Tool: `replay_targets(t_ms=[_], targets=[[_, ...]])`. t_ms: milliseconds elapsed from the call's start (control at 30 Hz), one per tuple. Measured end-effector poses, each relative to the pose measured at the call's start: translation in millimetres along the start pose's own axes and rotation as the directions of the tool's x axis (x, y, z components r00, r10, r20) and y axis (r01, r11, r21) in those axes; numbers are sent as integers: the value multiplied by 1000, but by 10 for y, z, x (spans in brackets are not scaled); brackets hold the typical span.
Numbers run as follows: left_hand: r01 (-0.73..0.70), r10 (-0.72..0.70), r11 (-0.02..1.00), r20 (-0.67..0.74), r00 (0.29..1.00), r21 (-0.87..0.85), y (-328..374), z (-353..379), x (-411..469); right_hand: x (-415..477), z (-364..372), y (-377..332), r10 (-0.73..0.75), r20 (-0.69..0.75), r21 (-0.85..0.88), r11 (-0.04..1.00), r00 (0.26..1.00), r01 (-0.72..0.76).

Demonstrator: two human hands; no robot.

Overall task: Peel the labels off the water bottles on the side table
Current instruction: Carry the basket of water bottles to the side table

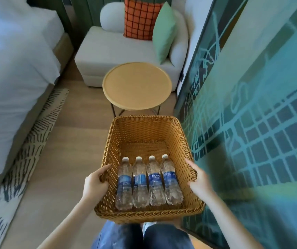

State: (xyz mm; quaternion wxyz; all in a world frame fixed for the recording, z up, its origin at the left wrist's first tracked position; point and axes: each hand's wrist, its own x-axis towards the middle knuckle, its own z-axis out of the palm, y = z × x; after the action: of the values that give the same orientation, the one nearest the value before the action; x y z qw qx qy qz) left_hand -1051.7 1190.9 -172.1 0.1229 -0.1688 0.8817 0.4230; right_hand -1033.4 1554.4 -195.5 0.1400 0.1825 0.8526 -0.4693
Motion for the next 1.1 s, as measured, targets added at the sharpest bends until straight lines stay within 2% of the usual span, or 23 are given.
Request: replay_targets(t_ms=[267, 500, 667, 833, 1100], targets=[[87, -91, 995, 76, 993, 54, -399, 885, 901, 985, 374, 781, 126, 50, 48, 991, 991, -128], [74, -83, 993, 99, 992, 93, -1107, 1842, 2252, 2298, 1070, 1629, 171, 63, 113, 978, 983, -178], [55, -67, 992, 106, 992, 113, -1661, 2517, 3089, 3204, 1559, 2274, 101, 29, 102, 989, 994, -103], [41, -58, 989, 120, 991, 141, -2088, 3061, 3739, 3945, 1900, 2796, 122, 58, 61, 990, 991, -126], [45, -63, 990, 131, 989, 136, -2835, 3655, 4062, 4285, 2373, 3394, 74, 2, 4, 997, 997, -74]])
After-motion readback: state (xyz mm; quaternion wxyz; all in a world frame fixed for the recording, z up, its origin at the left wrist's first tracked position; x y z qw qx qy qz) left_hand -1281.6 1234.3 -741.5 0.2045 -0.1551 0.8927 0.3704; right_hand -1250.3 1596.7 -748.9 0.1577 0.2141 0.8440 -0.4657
